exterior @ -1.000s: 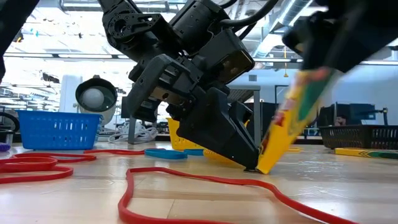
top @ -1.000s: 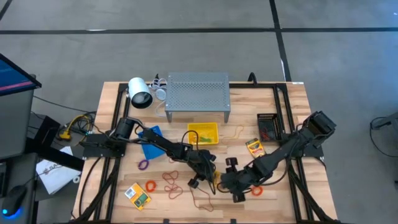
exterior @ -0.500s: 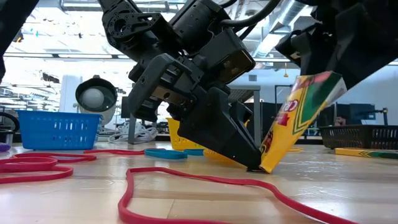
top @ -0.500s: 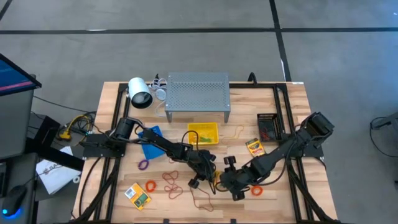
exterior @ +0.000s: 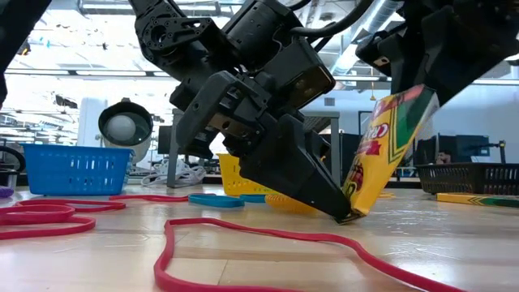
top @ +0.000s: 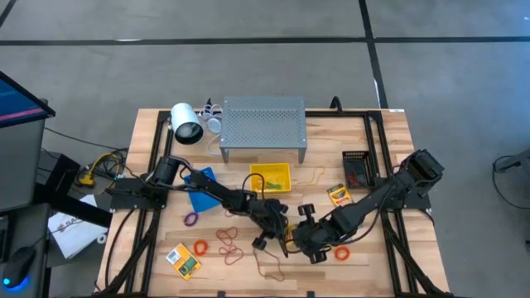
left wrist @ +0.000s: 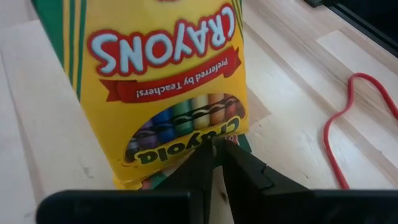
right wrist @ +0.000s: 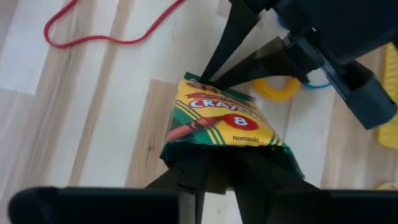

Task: Pick & Place Office Desk Supplies
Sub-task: Put the crayon box into the blue bin

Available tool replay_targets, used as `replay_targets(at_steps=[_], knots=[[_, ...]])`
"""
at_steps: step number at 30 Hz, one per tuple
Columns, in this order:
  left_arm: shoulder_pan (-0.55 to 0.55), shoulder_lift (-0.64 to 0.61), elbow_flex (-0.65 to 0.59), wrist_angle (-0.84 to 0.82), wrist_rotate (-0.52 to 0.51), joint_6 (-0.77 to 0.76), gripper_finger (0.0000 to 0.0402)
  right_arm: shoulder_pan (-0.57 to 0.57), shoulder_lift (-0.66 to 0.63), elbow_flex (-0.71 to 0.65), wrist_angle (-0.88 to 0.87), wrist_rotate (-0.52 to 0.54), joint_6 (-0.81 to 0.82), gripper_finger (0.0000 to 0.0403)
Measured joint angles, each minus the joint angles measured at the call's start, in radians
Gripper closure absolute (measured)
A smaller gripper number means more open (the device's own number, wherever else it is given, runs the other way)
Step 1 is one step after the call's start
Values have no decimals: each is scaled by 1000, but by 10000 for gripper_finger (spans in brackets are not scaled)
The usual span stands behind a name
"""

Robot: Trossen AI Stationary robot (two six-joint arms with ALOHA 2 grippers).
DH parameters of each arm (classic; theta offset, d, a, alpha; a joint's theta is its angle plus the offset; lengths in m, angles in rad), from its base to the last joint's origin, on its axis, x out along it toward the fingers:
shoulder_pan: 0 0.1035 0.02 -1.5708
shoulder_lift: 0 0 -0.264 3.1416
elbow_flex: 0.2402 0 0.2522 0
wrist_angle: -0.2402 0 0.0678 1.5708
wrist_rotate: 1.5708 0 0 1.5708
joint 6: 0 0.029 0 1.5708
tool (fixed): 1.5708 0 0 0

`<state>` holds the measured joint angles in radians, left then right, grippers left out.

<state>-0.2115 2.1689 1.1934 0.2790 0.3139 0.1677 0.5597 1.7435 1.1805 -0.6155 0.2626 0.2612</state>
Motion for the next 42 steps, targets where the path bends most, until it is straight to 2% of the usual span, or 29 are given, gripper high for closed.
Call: replay_targets(at_steps=[7, 15, 29, 37, 42], knots=[[0, 0, 0, 0, 7, -1, 390, 9, 0, 58, -89, -3, 16, 395], [-2, 0, 0, 7, 9, -3, 390, 13, -2, 97, -165, 0, 35, 401], [-2, -1, -1, 8, 14, -19, 395, 13, -3, 141, -263, -10, 52, 343], [-2, -2, -1, 8, 15, -23, 398, 16, -3, 140, -253, -93, 92, 331], [-2, -2, -1, 9, 14, -38, 396, 13, -3, 104, -173, -173, 103, 314]])
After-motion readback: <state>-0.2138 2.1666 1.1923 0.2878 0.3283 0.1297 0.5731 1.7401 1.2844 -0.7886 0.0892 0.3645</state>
